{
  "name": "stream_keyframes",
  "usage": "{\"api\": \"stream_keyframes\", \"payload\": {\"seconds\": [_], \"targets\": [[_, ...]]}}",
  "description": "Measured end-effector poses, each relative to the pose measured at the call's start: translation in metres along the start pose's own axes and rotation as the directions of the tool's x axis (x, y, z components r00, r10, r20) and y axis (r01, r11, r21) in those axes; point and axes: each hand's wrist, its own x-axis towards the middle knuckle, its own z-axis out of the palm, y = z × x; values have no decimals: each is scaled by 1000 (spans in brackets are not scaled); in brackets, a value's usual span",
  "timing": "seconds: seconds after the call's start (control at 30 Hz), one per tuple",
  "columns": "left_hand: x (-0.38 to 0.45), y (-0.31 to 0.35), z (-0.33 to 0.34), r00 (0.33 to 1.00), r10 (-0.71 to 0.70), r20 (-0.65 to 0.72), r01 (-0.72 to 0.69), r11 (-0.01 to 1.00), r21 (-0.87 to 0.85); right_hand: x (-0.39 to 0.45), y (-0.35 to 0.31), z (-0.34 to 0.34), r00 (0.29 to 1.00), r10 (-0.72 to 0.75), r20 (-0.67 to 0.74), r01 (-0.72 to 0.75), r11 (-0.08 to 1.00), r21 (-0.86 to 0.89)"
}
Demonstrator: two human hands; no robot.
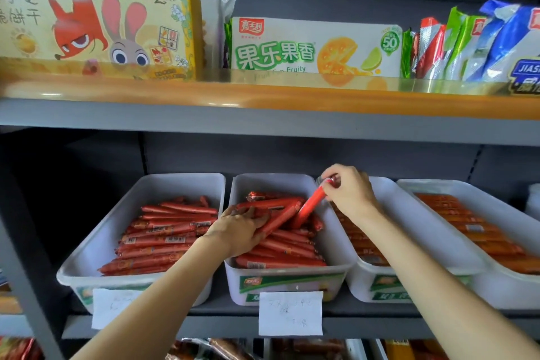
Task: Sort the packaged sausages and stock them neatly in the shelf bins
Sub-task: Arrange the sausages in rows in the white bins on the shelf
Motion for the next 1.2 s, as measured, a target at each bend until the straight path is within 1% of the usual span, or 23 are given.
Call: {"api": "stream_keyframes", "payload": {"seconds": [0.07, 0.13, 0.23, 0.3, 0.33, 0.37, 0.47, 0.6, 0.63, 0.67, 0.7, 0.73, 0.77, 0.8, 0.83, 0.87, 0.9, 0.97, 1.0, 1.03, 1.07, 1.1, 1.2], "targets": [[0, 0, 0, 1000, -2, 1, 2, 1000, -1, -4, -1, 2, 990, -32, -135, 35, 999, 22], [1, -1, 0, 1000, 0, -4, 0, 1000, 6, -6, -1, 2, 966, -36, -257, 63, 993, 98], [0, -2, 0, 1000, 12, -7, -12, 1000, 0, -14, -2, 3, 917, -43, -396, 117, 980, 163], [-1, -2, 0, 1000, 25, 0, -25, 1000, -10, -24, -2, 5, 864, -50, -501, 179, 960, 214], [-1, -2, 0, 999, 31, -8, -31, 999, -13, -28, 0, 6, 841, -48, -539, 207, 949, 239], [0, -3, 0, 999, 36, -26, -36, 999, -15, -30, 1, 8, 837, -43, -545, 218, 940, 261], [1, -4, 3, 997, 6, -80, -10, 999, -44, -36, 8, 16, 891, -12, -454, 149, 952, 267], [2, -4, 4, 990, -36, -134, 22, 994, -105, -44, 10, 17, 931, 44, -362, 61, 960, 274], [1, -3, 3, 989, -44, -144, 27, 993, -119, -45, 9, 18, 955, 54, -293, 35, 956, 291], [1, -3, 3, 987, -52, -150, 33, 992, -125, -46, 8, 20, 980, 49, -193, 11, 956, 294], [1, -2, 2, 986, -60, -155, 42, 992, -122, -48, 6, 23, 997, 18, -74, 1, 967, 253], [0, -2, 2, 985, -69, -161, 51, 992, -114, -49, 5, 24, 999, -21, 32, 15, 986, 164], [0, -2, 2, 984, -72, -165, 56, 993, -101, -49, 2, 25, 994, -53, 98, 46, 997, 65], [-1, -2, 3, 984, -69, -162, 57, 995, -83, -47, 0, 25, 989, -72, 129, 75, 997, -18], [-1, -2, 4, 986, -63, -152, 54, 997, -58, -44, -2, 25, 982, -83, 168, 95, 993, -67], [0, -2, 5, 989, -56, -136, 52, 998, -26, -40, -4, 27, 966, -86, 244, 111, 990, -88], [0, -2, 5, 992, -53, -114, 54, 998, 8, -35, -5, 32, 931, -83, 357, 130, 985, -109], [1, 1, 3, 996, -61, -67, 65, 996, 58, -25, -6, 49, 804, -68, 591, 216, 959, -183], [2, 2, 1, 997, -70, -43, 73, 995, 73, -18, -5, 59, 737, -52, 674, 264, 940, -216], [4, 2, 0, 996, -83, -20, 84, 993, 87, -12, -4, 68, 683, -32, 730, 305, 920, -245], [7, 2, -1, 995, -101, -4, 101, 990, 103, -4, -1, 75, 650, -13, 759, 338, 900, -275], [12, 2, -1, 992, -127, 4, 125, 985, 120, 3, 1, 80, 644, -1, 765, 366, 878, -307], [28, 1, -1, 974, -227, -16, 227, 963, 144, 23, 6, 96, 701, 22, 712, 399, 817, -417]]}}
